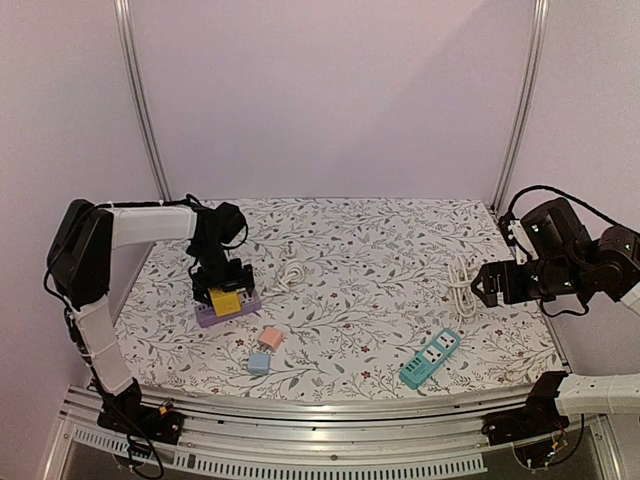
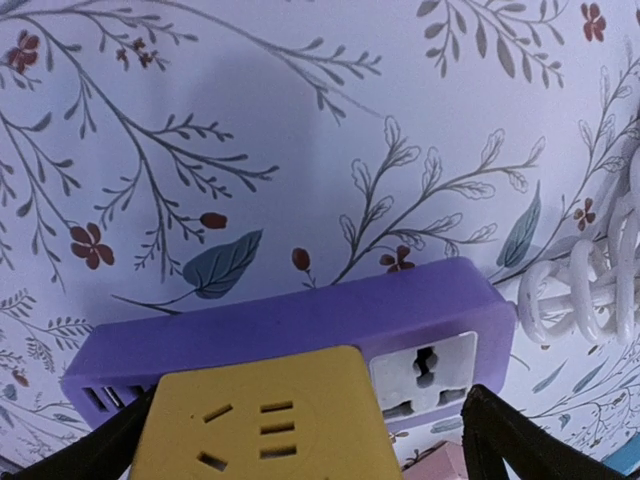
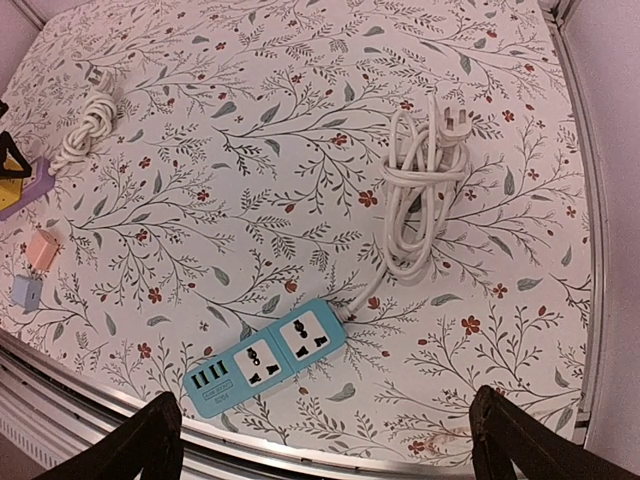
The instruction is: Insert the plug
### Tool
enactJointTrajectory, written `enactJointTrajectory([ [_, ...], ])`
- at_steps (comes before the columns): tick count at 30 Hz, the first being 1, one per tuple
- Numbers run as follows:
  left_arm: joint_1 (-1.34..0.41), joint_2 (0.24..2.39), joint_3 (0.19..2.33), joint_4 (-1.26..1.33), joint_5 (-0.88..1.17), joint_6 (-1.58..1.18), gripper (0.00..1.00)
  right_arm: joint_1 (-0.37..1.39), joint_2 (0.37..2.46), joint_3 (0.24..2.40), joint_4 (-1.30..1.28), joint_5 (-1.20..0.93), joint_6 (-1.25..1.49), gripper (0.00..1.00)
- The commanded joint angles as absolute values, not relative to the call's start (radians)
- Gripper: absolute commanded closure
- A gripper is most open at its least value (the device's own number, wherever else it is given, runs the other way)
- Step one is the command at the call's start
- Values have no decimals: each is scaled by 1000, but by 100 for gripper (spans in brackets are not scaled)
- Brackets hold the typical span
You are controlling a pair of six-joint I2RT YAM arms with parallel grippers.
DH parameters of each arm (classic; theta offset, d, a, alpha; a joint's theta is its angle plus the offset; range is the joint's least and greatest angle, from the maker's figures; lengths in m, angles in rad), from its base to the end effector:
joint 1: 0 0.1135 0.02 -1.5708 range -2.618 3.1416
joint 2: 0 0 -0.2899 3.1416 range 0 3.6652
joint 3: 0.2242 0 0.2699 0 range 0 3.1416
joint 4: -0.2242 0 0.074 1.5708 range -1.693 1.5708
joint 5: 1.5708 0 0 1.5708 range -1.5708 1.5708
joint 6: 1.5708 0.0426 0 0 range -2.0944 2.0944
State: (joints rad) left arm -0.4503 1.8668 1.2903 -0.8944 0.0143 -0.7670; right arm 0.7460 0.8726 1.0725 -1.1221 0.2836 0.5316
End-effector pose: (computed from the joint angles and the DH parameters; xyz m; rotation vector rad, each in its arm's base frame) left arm 0.3324 -0.1614 0.1816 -0.4824 3.0278 -0.1056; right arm 0.1175 0.0924 0.3551 -0.1453 2.4491 0.2103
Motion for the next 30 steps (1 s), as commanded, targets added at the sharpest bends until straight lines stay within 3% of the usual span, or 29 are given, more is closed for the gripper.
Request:
enactJointTrajectory([
  [1,-429,1911,1321,-885,4,-697,0,748,882,1101,-1120,306,514,1],
  [17,-445,1656,1476,-1092,-83,-620,2,749,944,1109,-1050,315,458,1],
  [26,-749,1592,1470,-1108,-316,-548,6,749,992,1120,-1023,304,443,1],
  [30,-702,1588,1457,-1119,-231,-630,27,748,999,1109,-1011,291,456,1],
])
